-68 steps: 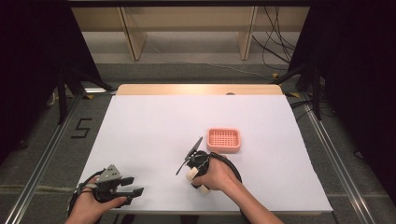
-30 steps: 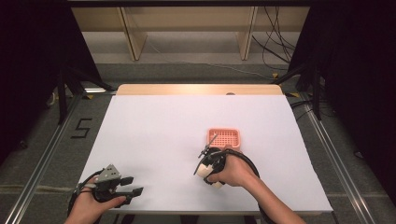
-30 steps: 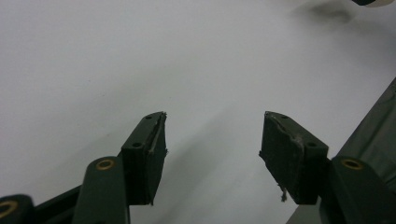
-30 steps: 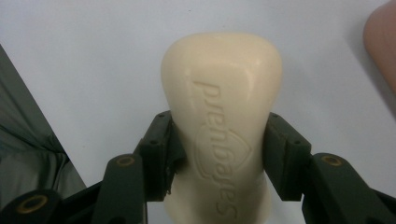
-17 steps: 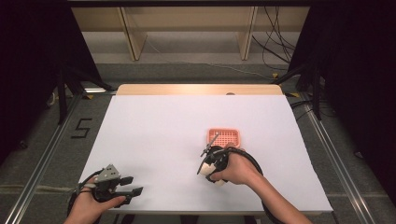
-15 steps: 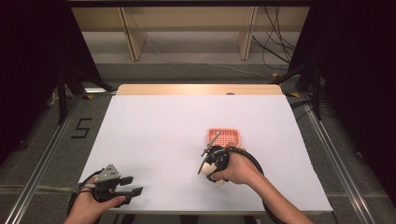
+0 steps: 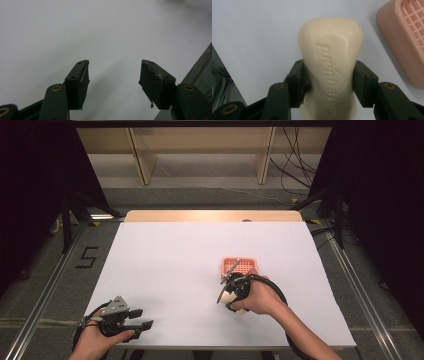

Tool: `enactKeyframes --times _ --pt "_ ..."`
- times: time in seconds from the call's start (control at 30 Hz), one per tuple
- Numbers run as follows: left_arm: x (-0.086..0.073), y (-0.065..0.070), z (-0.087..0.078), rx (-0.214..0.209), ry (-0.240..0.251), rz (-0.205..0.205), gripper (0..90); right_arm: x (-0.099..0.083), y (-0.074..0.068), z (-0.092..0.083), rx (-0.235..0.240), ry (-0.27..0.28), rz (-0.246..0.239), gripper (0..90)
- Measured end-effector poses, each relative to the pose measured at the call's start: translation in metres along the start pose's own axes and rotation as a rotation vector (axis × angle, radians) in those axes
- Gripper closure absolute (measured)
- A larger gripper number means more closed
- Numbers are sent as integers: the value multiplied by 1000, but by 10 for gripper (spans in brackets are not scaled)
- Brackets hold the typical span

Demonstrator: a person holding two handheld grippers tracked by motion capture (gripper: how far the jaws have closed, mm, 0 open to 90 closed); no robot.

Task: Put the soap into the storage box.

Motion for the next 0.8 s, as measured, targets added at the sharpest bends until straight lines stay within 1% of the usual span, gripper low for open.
enactKeyframes --times 0.03,0.1,0.13,0.17,0.23,0.3,0.37,0.47,0.5,0.53,0.57,0.6,0.63,0.7,0.73,0.77,0.8 --pt "0 0 0 0 0 0 398 0 0 0 0 0 0 506" --pt "0 0 0 -2 -2 0 398 -2 2 0 -4 -9 33 506" --pt "0 0 0 -2 -2 0 398 -2 3 1 -8 -6 29 505" --pt "0 1 1 -6 3 -20 398 -2 3 1 -8 -6 29 505" --pt "0 1 1 -7 1 -19 398 -4 8 1 -11 0 16 505" --pt "0 1 1 -7 1 -19 398 -4 8 1 -15 -1 15 505" --pt "0 1 1 -7 -1 -19 398 -5 9 0 -17 -4 27 505" --pt "0 1 1 -7 -1 -19 398 -5 11 -1 -18 -4 27 505" --pt "0 0 1 -6 -2 -18 398 -6 13 -1 -21 -4 3 506" --pt "0 0 1 -6 -2 -18 398 -6 13 -1 -21 -4 3 506" --pt "-1 -1 0 -4 -19 -2 398 -7 15 0 -29 -5 -1 505" --pt "-1 -1 0 -4 -20 -1 398 -7 16 0 -35 -5 -5 505" --pt "-1 -1 0 -3 -19 -1 398 -8 15 0 -28 -6 11 505" --pt "-1 -2 0 2 -20 1 398 -8 16 0 -32 -4 4 506" --pt "-1 -3 0 13 -17 14 398 -9 18 0 -31 -2 1 505" --pt "-1 -2 0 9 -17 12 398 -9 18 0 -29 -3 4 505" --pt "-1 -1 0 3 -15 -3 398 -10 19 0 -31 -1 7 505"
Point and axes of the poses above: each handheld gripper's, and its own axes: z roughly forward along the jaws, x roughly out of its top, y roughly to its right, the point moved 6 cm from there along z, roughly forward along the jaws, and after that the axes turned 3 degrees about -x, right-handed, at the moved point
